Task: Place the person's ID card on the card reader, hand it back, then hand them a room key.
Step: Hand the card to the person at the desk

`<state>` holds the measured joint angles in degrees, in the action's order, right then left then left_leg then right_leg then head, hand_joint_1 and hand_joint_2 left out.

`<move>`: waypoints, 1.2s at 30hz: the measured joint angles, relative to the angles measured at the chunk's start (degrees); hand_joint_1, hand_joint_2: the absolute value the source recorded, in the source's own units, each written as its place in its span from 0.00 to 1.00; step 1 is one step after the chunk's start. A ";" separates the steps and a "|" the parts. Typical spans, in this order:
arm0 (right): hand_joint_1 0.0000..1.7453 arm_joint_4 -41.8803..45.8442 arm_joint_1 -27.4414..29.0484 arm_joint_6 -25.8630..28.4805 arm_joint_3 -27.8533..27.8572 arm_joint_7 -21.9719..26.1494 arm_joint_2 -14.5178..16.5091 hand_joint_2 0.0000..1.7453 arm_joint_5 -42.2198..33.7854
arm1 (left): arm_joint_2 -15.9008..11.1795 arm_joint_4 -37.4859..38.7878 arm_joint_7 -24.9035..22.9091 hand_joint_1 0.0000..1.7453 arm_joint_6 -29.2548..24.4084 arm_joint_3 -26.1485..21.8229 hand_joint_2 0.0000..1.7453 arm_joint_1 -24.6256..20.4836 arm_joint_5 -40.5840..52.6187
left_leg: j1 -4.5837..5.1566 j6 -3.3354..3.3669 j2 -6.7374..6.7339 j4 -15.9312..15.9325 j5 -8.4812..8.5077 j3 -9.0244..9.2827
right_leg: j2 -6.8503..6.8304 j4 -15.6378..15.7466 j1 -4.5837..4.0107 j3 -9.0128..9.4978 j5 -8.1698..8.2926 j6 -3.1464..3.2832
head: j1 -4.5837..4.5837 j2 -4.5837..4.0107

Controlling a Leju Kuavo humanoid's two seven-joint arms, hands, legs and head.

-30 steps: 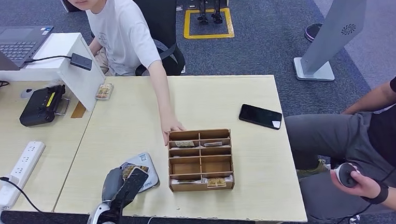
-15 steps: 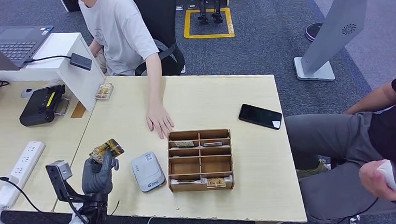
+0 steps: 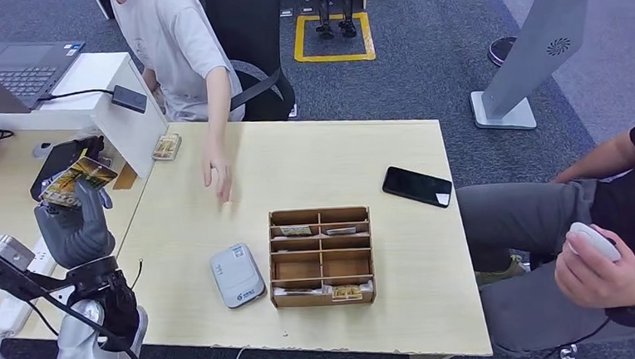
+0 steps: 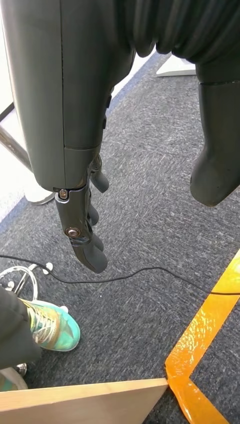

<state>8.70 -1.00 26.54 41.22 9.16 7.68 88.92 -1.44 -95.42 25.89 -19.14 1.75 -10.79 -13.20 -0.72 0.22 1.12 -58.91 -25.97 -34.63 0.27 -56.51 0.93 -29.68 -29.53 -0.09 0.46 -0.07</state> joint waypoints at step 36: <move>0.00 0.15 0.13 -3.95 -3.03 3.01 -2.34 1.00 0.85 | -14.92 15.77 -10.24 0.25 -14.79 5.66 1.00 -9.52 61.00 | -0.01 0.00 -0.08 0.00 0.00 0.00 | 0.08 -0.01 0.00 -0.07 0.00 0.01 | 0.00 -0.01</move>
<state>8.85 -0.87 22.59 38.19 12.17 5.34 89.77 -16.36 -79.65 15.65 -33.93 7.41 -20.31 47.80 -0.73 0.21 1.04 -58.91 -25.97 -34.64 0.34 -56.51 0.92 -29.75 -29.53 -0.08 0.46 -0.08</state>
